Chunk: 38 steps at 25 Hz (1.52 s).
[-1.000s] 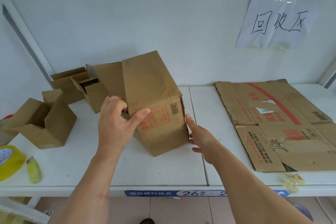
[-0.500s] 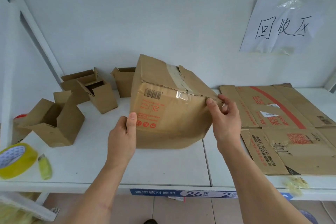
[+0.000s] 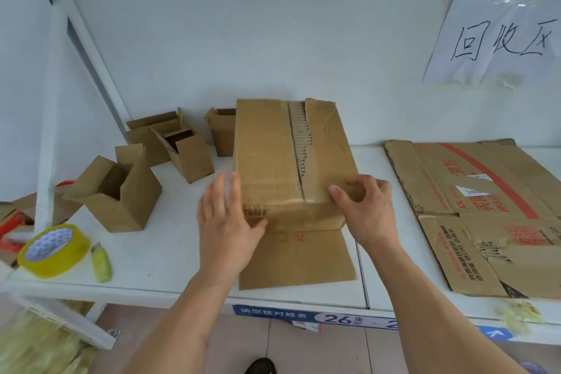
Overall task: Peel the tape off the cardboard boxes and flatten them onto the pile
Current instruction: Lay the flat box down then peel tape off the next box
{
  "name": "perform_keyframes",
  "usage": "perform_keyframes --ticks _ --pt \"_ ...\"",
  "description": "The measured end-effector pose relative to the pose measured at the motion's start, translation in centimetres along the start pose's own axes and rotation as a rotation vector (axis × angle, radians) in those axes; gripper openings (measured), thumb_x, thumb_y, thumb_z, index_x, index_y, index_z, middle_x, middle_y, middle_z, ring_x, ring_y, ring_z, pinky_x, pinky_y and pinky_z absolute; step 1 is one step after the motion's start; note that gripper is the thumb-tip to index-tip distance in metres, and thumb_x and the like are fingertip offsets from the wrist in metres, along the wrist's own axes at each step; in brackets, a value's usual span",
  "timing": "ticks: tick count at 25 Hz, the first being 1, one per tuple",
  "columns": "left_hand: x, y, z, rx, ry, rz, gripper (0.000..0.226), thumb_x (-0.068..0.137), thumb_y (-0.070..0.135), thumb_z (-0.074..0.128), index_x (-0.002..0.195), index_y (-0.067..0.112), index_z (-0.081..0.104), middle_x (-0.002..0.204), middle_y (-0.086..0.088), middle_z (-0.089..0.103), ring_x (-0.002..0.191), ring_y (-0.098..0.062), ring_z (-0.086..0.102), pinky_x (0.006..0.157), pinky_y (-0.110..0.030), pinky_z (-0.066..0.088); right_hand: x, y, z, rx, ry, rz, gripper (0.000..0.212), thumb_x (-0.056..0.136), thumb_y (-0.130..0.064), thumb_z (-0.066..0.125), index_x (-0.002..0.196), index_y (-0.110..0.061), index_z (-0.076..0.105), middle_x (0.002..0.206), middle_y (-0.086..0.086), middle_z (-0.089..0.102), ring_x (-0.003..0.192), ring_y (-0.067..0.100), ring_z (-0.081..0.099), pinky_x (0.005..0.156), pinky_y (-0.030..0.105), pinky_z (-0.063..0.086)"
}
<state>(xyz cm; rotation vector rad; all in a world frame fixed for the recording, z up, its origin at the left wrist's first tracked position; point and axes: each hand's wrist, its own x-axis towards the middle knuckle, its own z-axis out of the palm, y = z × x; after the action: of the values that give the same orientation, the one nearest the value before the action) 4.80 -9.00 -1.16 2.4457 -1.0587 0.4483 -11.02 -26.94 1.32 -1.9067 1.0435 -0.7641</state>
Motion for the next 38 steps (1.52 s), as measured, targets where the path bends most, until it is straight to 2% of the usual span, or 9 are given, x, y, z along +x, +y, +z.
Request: perform_keyframes --ticks 2,3,7,13,17,24,29,35,38 --pt "1.1 0.0 1.0 0.039 0.028 0.294 0.087 0.079 0.045 0.069 0.151 0.027 0.023 0.158 -0.007 0.019 0.148 -0.031 0.011 0.116 -0.056 0.023 0.5 0.2 0.0 0.021 -0.05 0.008 0.042 0.087 -0.053 0.065 0.122 -0.032 0.053 0.13 -0.006 0.041 0.106 0.011 0.051 0.084 0.027 0.043" --pt "1.3 0.0 1.8 0.056 -0.016 0.336 0.082 0.08 0.042 0.072 0.148 0.03 0.029 0.158 -0.003 0.022 0.148 -0.031 0.01 0.113 -0.058 0.028 0.6 0.4 0.1 -0.001 -0.08 0.003 0.045 0.088 -0.052 0.064 0.127 -0.034 0.052 0.133 -0.005 0.044 0.108 0.013 0.052 0.085 0.027 0.043" --pt "1.6 -0.1 4.0 0.064 -0.046 0.231 0.068 0.08 0.039 0.076 0.14 0.029 0.047 0.152 0.0 0.035 0.145 -0.033 0.017 0.11 -0.053 0.031 1.0 0.7 1.0 -0.098 -0.154 -0.021 0.065 0.09 -0.054 0.059 0.147 -0.039 0.034 0.143 -0.002 0.043 0.12 0.018 0.053 0.092 0.03 0.043" --pt "2.5 1.5 4.0 0.195 -0.001 0.262 0.069 0.08 0.041 0.073 0.141 0.023 0.046 0.147 -0.003 0.04 0.14 -0.034 0.028 0.114 -0.053 0.025 0.9 0.3 0.9 -0.325 -0.217 -0.032 0.076 0.09 -0.058 0.056 0.154 -0.041 0.017 0.142 0.004 0.035 0.111 0.022 0.055 0.089 0.031 0.045" --pt "3.7 0.6 4.6 0.103 0.062 0.391 0.06 0.083 0.039 0.072 0.135 0.015 0.054 0.138 -0.001 0.051 0.133 -0.029 0.04 0.112 -0.042 0.03 1.7 0.8 0.7 -0.324 -0.219 -0.042 0.076 0.09 -0.06 0.054 0.154 -0.043 0.016 0.133 0.004 0.037 0.103 0.02 0.055 0.091 0.033 0.049" --pt "4.0 0.0 5.1 0.038 0.145 0.428 0.046 0.094 0.049 0.052 0.126 0.017 0.062 0.128 -0.001 0.06 0.129 -0.03 0.047 0.106 -0.045 0.04 2.3 1.1 0.6 -0.288 -0.199 -0.058 0.076 0.086 -0.062 0.058 0.151 -0.044 0.023 0.125 -0.001 0.039 0.099 0.016 0.057 0.091 0.033 0.05" --pt "3.9 -0.7 4.9 -0.026 0.157 0.522 0.035 0.09 0.024 0.058 0.125 0.021 0.063 0.127 0.004 0.061 0.13 -0.032 0.046 0.108 -0.047 0.037 2.4 1.1 0.7 -0.266 -0.193 -0.049 0.075 0.086 -0.061 0.059 0.15 -0.046 0.024 0.123 -0.003 0.039 0.096 0.014 0.057 0.089 0.032 0.05" --pt "3.4 1.9 4.6 -0.267 0.049 0.375 0.031 0.092 0.016 0.057 0.121 0.024 0.065 0.125 0.011 0.063 0.129 -0.014 0.048 0.116 -0.041 0.022 2.2 1.1 0.7 -0.284 -0.186 -0.056 0.075 0.086 -0.061 0.059 0.151 -0.045 0.024 0.124 -0.002 0.039 0.095 0.015 0.057 0.087 0.031 0.05" --pt "3.7 2.7 3.4 -0.369 0.008 0.106 0.035 0.098 0.023 0.052 0.132 0.015 0.057 0.143 0.004 0.047 0.137 -0.012 0.034 0.117 -0.038 0.026 2.2 1.1 0.6 -0.286 -0.193 -0.057 0.074 0.086 -0.062 0.058 0.15 -0.046 0.024 0.122 -0.004 0.039 0.094 0.014 0.056 0.085 0.03 0.049"
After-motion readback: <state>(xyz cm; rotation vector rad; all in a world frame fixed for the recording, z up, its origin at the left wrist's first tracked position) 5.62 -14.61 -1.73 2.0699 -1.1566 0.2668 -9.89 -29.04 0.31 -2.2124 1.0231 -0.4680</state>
